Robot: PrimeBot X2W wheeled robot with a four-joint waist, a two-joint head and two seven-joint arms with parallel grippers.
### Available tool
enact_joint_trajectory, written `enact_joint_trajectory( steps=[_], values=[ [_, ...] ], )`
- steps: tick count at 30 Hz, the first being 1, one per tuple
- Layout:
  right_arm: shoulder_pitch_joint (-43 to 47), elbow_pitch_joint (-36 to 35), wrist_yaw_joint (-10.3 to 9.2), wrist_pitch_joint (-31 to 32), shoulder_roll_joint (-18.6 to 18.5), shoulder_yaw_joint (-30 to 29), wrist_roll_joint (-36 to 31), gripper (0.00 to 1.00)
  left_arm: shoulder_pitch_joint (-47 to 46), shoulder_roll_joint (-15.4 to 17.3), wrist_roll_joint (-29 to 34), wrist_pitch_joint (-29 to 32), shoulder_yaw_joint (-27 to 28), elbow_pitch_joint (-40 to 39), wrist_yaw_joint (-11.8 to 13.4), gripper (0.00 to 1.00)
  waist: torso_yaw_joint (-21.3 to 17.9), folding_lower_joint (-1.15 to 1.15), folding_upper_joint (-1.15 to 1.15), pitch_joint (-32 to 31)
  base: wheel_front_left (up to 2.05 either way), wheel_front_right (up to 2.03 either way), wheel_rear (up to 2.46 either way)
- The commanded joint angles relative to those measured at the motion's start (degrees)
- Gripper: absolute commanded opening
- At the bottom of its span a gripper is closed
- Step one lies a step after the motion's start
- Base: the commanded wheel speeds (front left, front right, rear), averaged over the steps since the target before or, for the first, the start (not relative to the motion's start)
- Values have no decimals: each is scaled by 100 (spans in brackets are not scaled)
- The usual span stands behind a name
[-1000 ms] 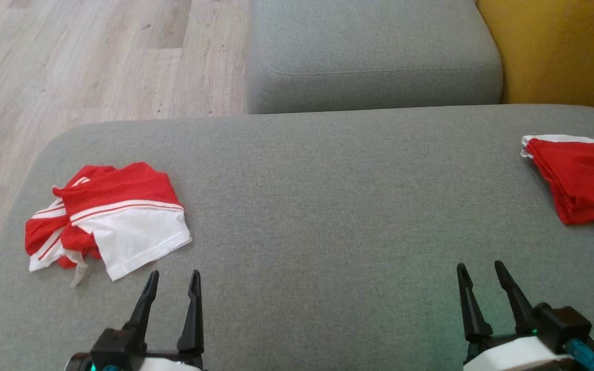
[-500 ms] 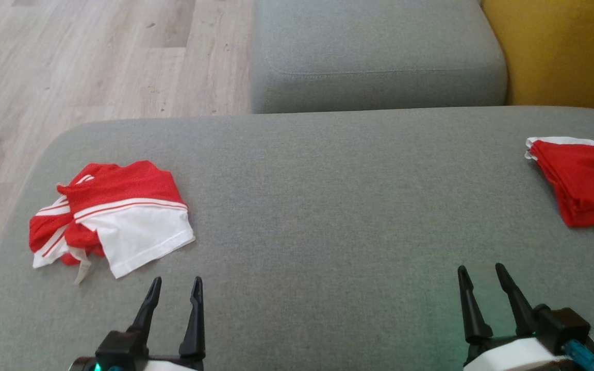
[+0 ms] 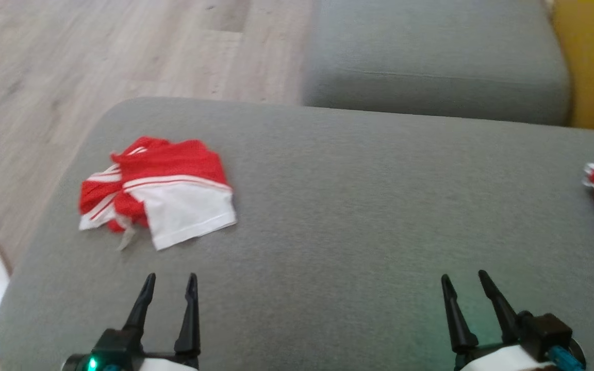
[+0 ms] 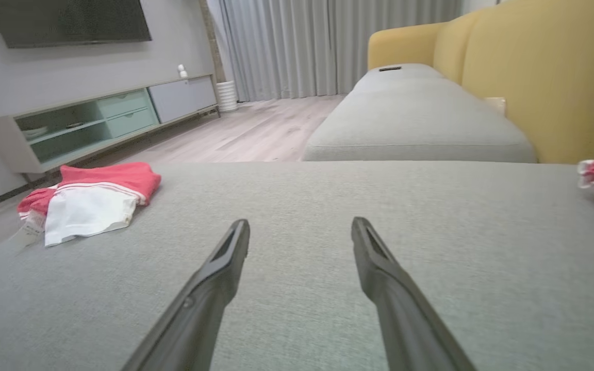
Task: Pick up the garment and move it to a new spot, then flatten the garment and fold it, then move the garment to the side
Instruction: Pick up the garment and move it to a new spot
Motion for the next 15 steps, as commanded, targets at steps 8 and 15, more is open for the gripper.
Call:
enact_joint_trajectory(
  steps=[8, 15],
  values=[
    [-179, -159, 20, -78, 7, 197, -78, 100, -330, -2, 107, -31, 408, -309, 2, 100, 1064, 0, 0, 253, 0, 0, 0],
    [-254, -155, 20, -78, -48, 179, -123, 100, -455, -1, 131, -31, 483, -319, -183, 100, 1362, 0, 0, 499, 0, 0, 0]
  ],
)
